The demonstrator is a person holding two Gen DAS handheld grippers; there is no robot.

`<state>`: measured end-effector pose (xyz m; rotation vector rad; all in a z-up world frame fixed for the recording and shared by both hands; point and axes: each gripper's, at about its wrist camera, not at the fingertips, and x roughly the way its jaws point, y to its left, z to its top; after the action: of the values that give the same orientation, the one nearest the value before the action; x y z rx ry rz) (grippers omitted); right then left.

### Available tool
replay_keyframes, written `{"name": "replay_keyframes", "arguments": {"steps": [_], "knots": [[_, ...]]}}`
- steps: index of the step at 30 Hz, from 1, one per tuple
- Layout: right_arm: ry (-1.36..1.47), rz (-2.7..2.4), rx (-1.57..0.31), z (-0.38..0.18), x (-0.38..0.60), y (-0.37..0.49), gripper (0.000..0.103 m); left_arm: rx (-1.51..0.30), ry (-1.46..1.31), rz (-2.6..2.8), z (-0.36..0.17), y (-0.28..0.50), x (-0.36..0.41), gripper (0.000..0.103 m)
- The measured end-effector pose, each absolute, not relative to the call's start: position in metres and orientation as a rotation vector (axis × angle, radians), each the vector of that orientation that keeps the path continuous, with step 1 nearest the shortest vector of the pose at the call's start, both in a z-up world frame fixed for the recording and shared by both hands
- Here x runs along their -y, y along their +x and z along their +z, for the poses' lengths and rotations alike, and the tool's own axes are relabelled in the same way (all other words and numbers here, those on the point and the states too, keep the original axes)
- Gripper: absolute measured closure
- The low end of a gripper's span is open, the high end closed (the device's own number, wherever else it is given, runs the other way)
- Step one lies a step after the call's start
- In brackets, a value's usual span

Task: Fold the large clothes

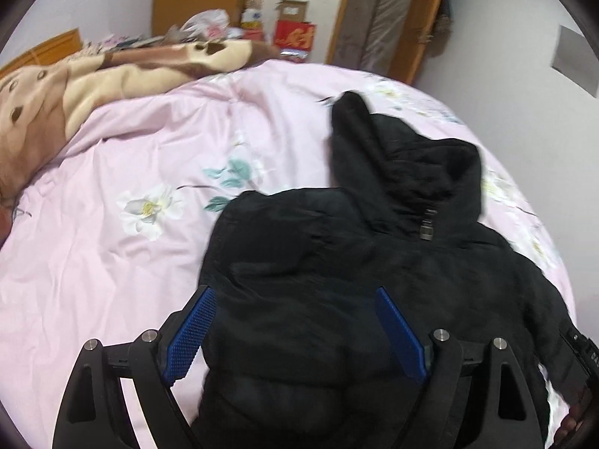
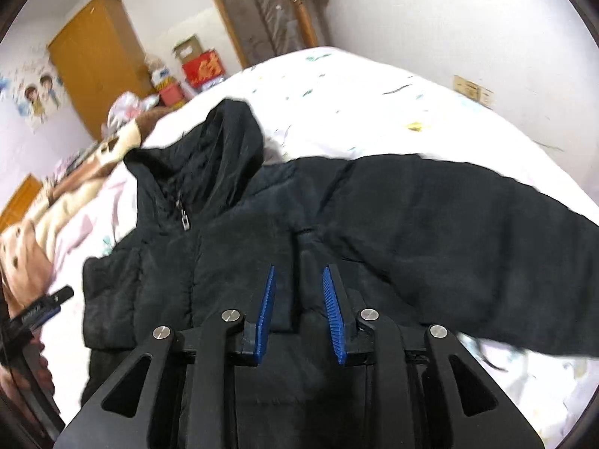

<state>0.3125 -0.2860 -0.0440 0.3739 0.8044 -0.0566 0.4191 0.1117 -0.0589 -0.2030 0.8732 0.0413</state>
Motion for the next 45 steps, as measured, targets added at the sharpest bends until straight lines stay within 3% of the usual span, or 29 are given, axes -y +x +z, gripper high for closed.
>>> {"name": "replay_keyframes", "arguments": {"steps": [3, 9, 13, 15, 21, 24, 37, 38, 40, 42, 45], "knots": [[0.412, -0.117, -0.787, -0.037, 0.31, 0.282, 0.059, -0.854, -0.209, -0.037, -0.043, 0.399, -0.092, 0.016], [0.41, -0.3, -0.774, -0.032, 0.367, 0.226, 0.059, -0.841, -0.181, -0.166, -0.026, 0.373, -0.036, 0.016], [0.391, -0.424, -0.771, -0.031, 0.4, 0.195, 0.055, -0.87, -0.177, -0.219, -0.033, 0.366, 0.0, 0.016], [0.381, -0.504, -0.762, -0.033, 0.415, 0.177, 0.046, -0.885, -0.162, -0.259, -0.038, 0.363, 0.02, 0.016], [0.45, -0.709, -0.784, -0.056, 0.467, 0.142, 0.044, -0.929, -0.131, -0.345, -0.055, 0.365, 0.073, 0.016], [0.468, -0.772, -0.779, -0.06, 0.485, 0.13, 0.034, -0.932, -0.123, -0.373, -0.058, 0.365, 0.09, 0.016], [0.624, -0.785, -0.82, -0.087, 0.529, 0.131, 0.031, -1.01, -0.086, -0.407, -0.088, 0.367, 0.115, 0.016], [0.632, -0.78, -0.821, -0.088, 0.529, 0.131, 0.032, -1.012, -0.089, -0.41, -0.089, 0.367, 0.115, 0.016], [0.602, -0.796, -0.805, -0.085, 0.526, 0.13, 0.046, -1.018, -0.09, -0.411, -0.091, 0.367, 0.114, 0.016], [0.586, -0.792, -0.801, -0.082, 0.523, 0.131, 0.073, -1.02, -0.093, -0.41, -0.093, 0.368, 0.112, 0.016], [0.574, -0.784, -0.783, -0.077, 0.523, 0.131, 0.085, -1.023, -0.102, -0.404, -0.094, 0.368, 0.108, 0.016]]}}
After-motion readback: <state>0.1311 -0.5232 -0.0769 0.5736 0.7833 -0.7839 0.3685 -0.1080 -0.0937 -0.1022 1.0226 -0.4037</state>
